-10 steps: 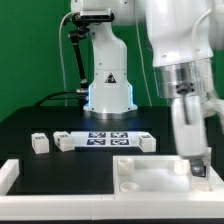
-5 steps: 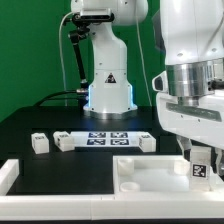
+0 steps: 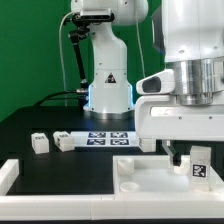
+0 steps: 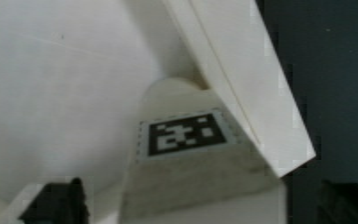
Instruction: Assemble square table
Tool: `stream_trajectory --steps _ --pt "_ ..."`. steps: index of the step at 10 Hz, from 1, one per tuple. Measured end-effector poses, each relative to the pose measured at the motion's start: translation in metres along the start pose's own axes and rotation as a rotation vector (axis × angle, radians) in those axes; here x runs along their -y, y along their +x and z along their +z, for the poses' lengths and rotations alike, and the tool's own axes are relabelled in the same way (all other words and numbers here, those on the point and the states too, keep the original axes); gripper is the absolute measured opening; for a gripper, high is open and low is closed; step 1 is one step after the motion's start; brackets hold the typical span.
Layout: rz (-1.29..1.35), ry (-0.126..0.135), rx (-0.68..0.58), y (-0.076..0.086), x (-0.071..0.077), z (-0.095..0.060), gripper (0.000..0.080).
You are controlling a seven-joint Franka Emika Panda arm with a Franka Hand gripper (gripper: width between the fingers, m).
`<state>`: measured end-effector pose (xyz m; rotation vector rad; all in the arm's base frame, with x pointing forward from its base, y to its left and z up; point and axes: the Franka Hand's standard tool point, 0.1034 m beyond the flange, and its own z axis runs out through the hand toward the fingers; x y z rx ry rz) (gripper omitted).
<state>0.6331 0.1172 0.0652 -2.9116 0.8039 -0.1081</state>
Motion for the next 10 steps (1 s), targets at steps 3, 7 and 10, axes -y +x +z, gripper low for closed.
stream_trajectory --steps 3,7,10 --pt "0.109 -0.002 0.002 -0.0001 -0.0012 0.0008 0.0297" --pt "0.431 -0.006 0.002 0.0010 -0.0047 0.0011 0.0291" --pt "0.961 -0.006 0.068 0.0004 -0.0059 0.0004 0.0291"
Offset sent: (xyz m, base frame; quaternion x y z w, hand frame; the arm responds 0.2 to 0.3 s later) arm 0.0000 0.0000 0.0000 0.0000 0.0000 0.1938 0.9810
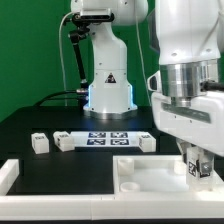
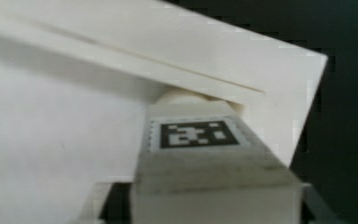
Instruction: Assemble square table
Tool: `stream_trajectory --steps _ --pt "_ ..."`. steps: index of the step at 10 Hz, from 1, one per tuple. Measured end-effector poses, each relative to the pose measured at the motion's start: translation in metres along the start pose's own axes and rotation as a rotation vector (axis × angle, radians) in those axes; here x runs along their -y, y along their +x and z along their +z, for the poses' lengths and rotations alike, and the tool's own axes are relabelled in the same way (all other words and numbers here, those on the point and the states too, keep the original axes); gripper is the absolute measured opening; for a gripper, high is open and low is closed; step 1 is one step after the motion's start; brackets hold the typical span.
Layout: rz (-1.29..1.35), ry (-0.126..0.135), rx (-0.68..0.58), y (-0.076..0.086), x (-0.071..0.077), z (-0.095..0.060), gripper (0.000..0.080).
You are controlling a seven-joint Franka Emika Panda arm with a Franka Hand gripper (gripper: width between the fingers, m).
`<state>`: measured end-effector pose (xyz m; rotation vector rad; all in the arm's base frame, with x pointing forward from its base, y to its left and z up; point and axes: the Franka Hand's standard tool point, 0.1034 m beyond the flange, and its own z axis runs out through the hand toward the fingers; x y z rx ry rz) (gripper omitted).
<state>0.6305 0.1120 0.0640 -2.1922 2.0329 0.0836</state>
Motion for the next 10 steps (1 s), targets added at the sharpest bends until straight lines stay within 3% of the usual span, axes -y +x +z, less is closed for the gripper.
stream_trajectory --steps 3,6,7,8,9,10 --pt "0.360 0.003 0.062 -0.0004 0.0007 -0.0011 0.0291" --pt "0.469 0.002 0.044 -0.0001 0.0007 -0.0016 0.0291" --pt "0.470 -0.002 0.043 -0.0002 -0.0005 -0.0003 0.0372" --pt "0.468 -0.003 0.043 -0.0003 -0.0006 0.0000 0.0372" --pt "0.468 -0.003 0.043 -0.0002 -0.0007 0.0001 0.0553" --pt "0.468 -0.003 0.043 -0.0002 -0.0008 0.0003 0.0619"
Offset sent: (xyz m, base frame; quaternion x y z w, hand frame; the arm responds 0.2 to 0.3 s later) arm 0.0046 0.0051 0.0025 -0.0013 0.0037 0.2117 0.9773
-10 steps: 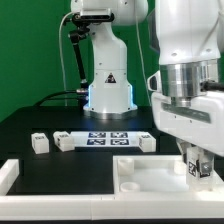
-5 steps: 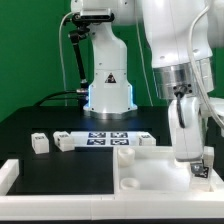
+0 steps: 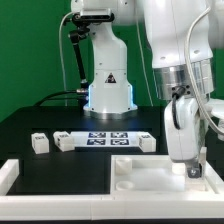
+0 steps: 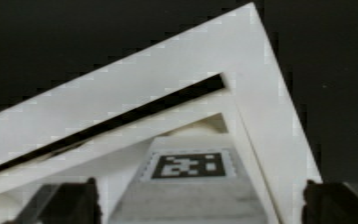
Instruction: Assemble square table
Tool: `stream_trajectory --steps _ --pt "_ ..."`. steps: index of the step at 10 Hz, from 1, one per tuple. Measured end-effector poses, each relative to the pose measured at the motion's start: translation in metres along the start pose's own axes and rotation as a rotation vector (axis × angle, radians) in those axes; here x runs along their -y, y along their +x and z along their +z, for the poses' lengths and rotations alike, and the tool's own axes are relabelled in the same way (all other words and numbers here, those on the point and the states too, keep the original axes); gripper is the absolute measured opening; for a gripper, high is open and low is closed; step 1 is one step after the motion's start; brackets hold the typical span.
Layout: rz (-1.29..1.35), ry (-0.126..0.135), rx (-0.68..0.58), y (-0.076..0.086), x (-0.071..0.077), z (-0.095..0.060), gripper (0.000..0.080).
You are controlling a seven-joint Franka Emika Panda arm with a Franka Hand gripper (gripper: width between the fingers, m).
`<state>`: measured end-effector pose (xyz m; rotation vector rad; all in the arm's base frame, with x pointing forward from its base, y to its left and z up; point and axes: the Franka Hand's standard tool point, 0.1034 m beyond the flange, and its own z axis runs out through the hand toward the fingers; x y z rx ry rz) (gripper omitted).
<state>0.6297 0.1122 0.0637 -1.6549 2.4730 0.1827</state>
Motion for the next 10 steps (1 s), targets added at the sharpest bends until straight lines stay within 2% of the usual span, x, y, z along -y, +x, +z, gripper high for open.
stream_trajectory --steps 2,4,5,10 --pt "-0.014 0.006 0.005 -0.002 -0.006 -0.008 0.0643" --pt "-0.018 0.006 0.023 -0.004 -0.021 -0.031 0.0648" --pt "-0.016 -0.008 0.029 -0.004 -0.022 -0.038 0.0649" --pt "-0.016 -0.008 0.024 -0.002 -0.023 -0.034 0.0649"
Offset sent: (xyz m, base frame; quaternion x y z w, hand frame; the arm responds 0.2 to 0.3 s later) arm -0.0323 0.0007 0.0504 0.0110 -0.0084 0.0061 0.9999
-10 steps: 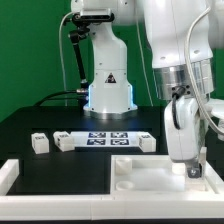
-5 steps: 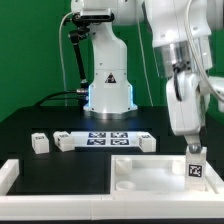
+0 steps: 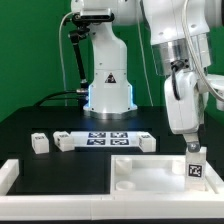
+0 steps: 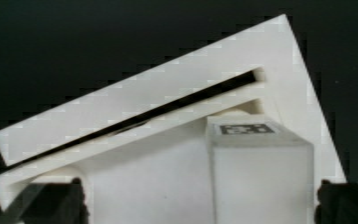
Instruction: Assemble square table
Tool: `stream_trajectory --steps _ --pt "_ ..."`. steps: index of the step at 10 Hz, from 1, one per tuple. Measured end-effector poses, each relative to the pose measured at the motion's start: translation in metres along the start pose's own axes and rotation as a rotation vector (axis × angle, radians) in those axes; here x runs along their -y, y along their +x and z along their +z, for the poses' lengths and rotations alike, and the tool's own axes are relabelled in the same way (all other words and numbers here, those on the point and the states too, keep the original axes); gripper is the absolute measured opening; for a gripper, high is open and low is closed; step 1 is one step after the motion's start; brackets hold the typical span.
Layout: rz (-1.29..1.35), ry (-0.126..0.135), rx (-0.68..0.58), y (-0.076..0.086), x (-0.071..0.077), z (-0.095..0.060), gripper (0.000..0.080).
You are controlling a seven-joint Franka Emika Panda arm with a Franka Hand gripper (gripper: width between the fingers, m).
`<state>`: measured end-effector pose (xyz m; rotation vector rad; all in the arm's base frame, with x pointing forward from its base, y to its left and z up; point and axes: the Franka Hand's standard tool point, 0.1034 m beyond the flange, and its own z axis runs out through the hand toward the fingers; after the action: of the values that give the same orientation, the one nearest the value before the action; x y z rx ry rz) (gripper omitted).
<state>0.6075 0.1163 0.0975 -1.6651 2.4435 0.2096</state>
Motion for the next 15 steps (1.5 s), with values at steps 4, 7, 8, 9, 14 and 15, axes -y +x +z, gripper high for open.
stream_trajectory --steps 4,7,8,9,14,15 --pt "-0.191 0.022 0.000 0.033 -0.041 -0.016 0.0649" --pt "-0.419 -0.004 -0.019 0.034 -0.054 -0.016 0.0649" --pt "-0.500 -0.004 -0.019 0.035 -0.053 -0.016 0.0649" --pt "-0.538 -0.005 -0.019 0.035 -0.054 -0.016 0.0649" --pt "-1.070 -0.094 -0.011 0.065 -0.108 0.006 0.0649" --pt "-1.218 -0.122 -0.071 0.065 -0.120 0.014 0.0649"
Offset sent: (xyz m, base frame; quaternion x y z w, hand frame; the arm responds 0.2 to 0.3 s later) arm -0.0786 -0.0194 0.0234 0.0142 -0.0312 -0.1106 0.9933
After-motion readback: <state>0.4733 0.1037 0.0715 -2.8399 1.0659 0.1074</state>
